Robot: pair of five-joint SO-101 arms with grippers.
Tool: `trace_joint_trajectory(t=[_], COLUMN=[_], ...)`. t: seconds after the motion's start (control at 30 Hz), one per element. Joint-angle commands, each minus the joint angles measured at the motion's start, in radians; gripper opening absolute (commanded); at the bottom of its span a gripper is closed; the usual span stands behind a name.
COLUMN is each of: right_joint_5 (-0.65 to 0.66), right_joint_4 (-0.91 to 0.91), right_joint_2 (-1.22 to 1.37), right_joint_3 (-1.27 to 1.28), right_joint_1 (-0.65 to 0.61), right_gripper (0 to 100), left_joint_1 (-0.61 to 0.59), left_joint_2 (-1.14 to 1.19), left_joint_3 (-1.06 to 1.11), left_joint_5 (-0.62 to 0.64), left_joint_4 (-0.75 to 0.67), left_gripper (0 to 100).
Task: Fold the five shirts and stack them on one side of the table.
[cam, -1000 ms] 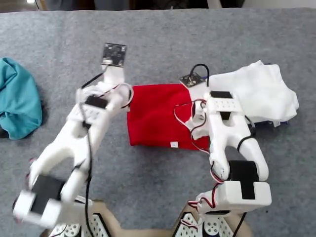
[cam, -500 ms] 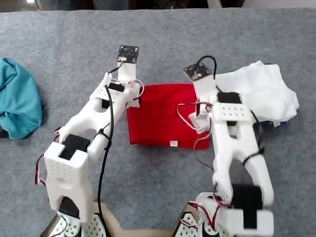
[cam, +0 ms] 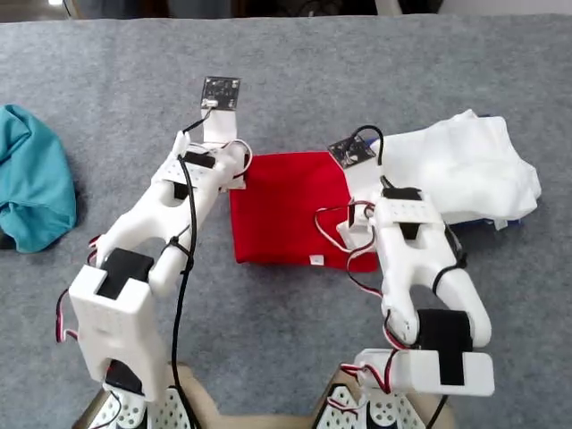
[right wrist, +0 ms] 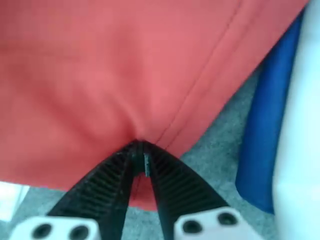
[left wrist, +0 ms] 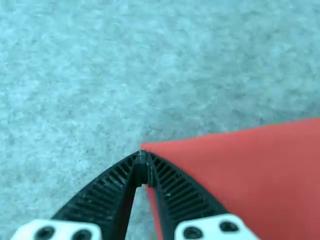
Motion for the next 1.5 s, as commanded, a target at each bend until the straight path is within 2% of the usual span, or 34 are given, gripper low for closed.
trace_joint_trajectory(t=[0.0, 0.13, 0.27, 0.37, 0.5, 0.67, 0.73, 0.8, 0.9, 1.0, 1.1, 1.27, 1.47], right_joint_5=[0.005, 0.006, 0.006, 0.006, 0.005, -0.008, -0.091, -0.227, -0.434, -0.628, -0.787, -0.855, -0.965], right_joint_4=[0.058, 0.215, 0.390, 0.466, 0.539, 0.617, 0.623, 0.601, 0.557, 0.523, 0.459, 0.276, 0.232], right_joint_2=[0.001, -0.070, -0.197, -0.315, -0.473, -0.642, -0.685, -0.700, -0.699, -0.699, -0.699, -0.668, -0.427], right_joint_3=[-0.077, -0.185, -0.252, -0.262, -0.242, -0.151, -0.105, -0.071, -0.050, -0.027, 0.024, 0.113, 0.071], right_joint_1=[0.009, 0.009, 0.008, 0.009, 0.009, 0.009, 0.005, 0.002, -0.002, -0.060, -0.149, -0.213, -0.212], right_gripper=[1.4, 1.4, 1.4, 1.4, 1.5, 1.5, 1.6, 3.1, 14.9, 28.7, 33.7, 33.9, 34.0], left_joint_1=[-0.005, -0.013, -0.033, -0.030, -0.038, -0.058, -0.064, -0.085, -0.125, -0.147, -0.143, -0.143, -0.148], left_joint_2=[-0.011, -0.018, -0.130, -0.236, -0.391, -0.594, -0.643, -0.664, -0.660, -0.646, -0.635, -0.632, -0.631], left_joint_3=[-0.015, -0.018, 0.022, 0.091, 0.269, 0.576, 0.665, 0.720, 0.745, 0.748, 0.743, 0.743, 0.742], left_joint_5=[-0.002, -0.002, -0.003, -0.075, -0.164, -0.172, -0.170, -0.164, -0.164, -0.163, -0.163, -0.163, -0.163], left_joint_4=[-0.028, -0.021, -0.014, -0.014, -0.014, -0.021, -0.021, -0.021, -0.054, -0.081, -0.080, -0.080, -0.080], left_gripper=[3, 3, 3, 3, 3, 3, 3, 3, 3, 3, 3, 3, 3])
